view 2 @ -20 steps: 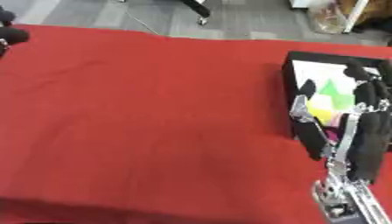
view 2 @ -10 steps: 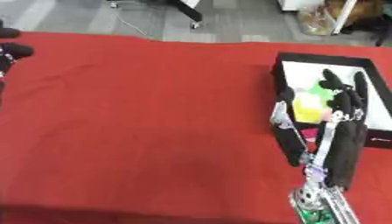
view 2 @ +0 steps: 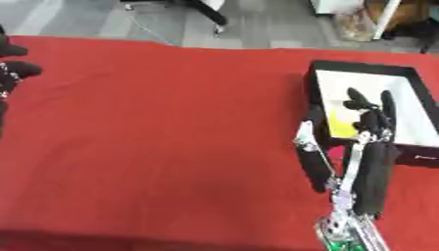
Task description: Pick up the objects with one hand, pass them to the other hand, and then place them into the box on the other side of the table.
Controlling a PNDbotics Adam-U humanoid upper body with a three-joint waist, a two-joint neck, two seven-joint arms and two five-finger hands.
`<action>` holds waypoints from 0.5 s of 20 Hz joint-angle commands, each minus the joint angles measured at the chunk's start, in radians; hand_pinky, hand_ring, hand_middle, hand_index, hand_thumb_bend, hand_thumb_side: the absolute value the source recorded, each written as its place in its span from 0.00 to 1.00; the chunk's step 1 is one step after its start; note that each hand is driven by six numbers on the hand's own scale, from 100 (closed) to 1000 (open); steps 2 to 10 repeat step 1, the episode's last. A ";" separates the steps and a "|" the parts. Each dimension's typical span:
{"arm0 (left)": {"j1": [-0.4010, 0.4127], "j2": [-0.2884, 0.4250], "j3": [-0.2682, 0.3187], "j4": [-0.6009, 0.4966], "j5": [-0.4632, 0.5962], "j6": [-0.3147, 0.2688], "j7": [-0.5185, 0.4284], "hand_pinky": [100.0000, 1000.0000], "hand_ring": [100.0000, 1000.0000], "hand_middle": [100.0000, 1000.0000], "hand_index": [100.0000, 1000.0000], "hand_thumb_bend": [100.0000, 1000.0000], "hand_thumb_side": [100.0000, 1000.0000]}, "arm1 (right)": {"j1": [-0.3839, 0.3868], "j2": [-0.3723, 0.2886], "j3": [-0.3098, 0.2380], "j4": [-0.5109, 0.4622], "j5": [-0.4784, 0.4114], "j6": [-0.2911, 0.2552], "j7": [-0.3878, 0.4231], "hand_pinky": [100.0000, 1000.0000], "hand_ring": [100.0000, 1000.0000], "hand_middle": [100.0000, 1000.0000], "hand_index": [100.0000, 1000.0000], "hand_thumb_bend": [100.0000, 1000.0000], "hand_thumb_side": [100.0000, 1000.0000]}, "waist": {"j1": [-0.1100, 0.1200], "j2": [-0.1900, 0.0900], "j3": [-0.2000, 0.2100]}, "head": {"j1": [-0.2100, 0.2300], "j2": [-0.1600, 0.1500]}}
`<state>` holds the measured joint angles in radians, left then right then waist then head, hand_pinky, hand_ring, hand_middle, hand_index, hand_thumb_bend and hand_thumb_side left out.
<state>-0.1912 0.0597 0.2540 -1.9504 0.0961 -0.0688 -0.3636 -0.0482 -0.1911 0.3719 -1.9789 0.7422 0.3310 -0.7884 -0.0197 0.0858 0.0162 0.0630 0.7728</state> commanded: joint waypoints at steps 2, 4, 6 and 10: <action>-0.005 0.010 -0.001 -0.010 0.008 -0.005 0.001 0.74 0.59 0.65 0.81 0.03 0.89 | -0.004 -0.002 0.004 -0.021 -0.006 0.121 -0.119 0.58 1.00 0.60 0.80 0.05 0.41 | 0.004 -0.010 -0.003 | 0.007 -0.003; -0.005 0.010 -0.001 -0.010 0.008 -0.005 0.001 0.74 0.59 0.65 0.81 0.03 0.89 | -0.004 -0.002 0.004 -0.021 -0.006 0.121 -0.119 0.58 1.00 0.60 0.80 0.05 0.41 | 0.004 -0.010 -0.003 | 0.007 -0.003; -0.005 0.010 -0.001 -0.010 0.008 -0.005 0.001 0.74 0.59 0.65 0.81 0.03 0.89 | -0.004 -0.002 0.004 -0.021 -0.006 0.121 -0.119 0.58 1.00 0.60 0.80 0.05 0.41 | 0.004 -0.010 -0.003 | 0.007 -0.003; -0.005 0.010 -0.001 -0.010 0.008 -0.005 0.001 0.74 0.59 0.65 0.81 0.03 0.89 | -0.004 -0.002 0.004 -0.021 -0.006 0.121 -0.119 0.58 1.00 0.60 0.80 0.05 0.41 | 0.004 -0.010 -0.003 | 0.007 -0.003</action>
